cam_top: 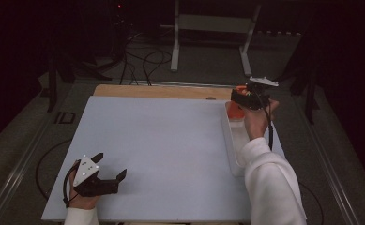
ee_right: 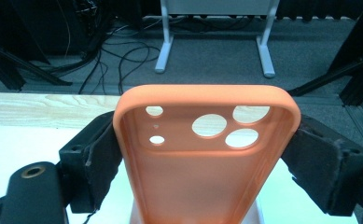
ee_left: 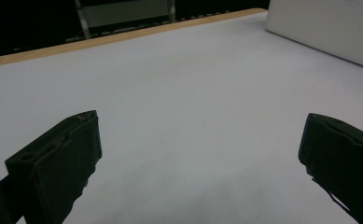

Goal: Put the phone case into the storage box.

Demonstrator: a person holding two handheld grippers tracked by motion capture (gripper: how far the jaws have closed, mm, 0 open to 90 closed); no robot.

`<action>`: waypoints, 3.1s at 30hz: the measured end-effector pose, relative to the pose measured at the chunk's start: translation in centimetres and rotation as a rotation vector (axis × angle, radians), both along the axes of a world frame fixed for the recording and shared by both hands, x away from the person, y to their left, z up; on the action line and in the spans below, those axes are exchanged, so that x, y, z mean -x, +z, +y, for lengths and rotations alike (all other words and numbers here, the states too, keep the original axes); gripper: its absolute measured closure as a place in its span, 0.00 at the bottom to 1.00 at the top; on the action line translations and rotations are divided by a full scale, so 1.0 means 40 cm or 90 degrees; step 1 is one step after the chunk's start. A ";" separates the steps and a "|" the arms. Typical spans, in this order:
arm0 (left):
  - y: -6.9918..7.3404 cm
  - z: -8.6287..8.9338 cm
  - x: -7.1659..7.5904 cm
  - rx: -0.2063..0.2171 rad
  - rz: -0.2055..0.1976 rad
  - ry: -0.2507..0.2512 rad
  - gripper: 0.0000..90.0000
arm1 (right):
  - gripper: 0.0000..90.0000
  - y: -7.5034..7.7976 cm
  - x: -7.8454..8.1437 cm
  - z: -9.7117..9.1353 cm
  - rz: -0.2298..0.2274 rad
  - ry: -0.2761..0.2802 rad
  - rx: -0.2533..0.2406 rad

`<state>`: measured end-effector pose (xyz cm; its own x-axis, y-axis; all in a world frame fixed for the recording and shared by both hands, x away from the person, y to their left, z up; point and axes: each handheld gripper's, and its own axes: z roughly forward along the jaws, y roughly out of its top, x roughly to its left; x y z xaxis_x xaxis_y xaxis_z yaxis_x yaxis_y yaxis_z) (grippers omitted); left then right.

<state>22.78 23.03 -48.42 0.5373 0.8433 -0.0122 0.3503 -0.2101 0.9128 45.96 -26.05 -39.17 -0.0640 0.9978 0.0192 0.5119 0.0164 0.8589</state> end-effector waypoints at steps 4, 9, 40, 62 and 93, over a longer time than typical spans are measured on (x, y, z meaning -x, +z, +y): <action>0.000 0.001 0.000 0.001 0.000 0.001 0.00 | 0.18 -0.010 -0.003 -0.004 0.005 -0.003 -0.001; 0.001 0.001 0.001 0.002 -0.001 0.000 0.00 | 0.18 -0.020 -0.008 -0.005 0.010 -0.004 0.001; 0.001 0.003 0.002 0.004 -0.002 0.002 0.00 | 0.18 -0.065 -0.019 0.007 0.037 -0.004 0.003; 0.000 0.004 0.002 0.007 -0.002 0.003 0.00 | 0.18 -0.094 -0.029 0.014 0.054 -0.001 0.022; -0.002 0.004 0.001 0.008 0.001 0.003 0.00 | 0.10 -0.098 -0.042 0.013 0.051 -0.003 0.013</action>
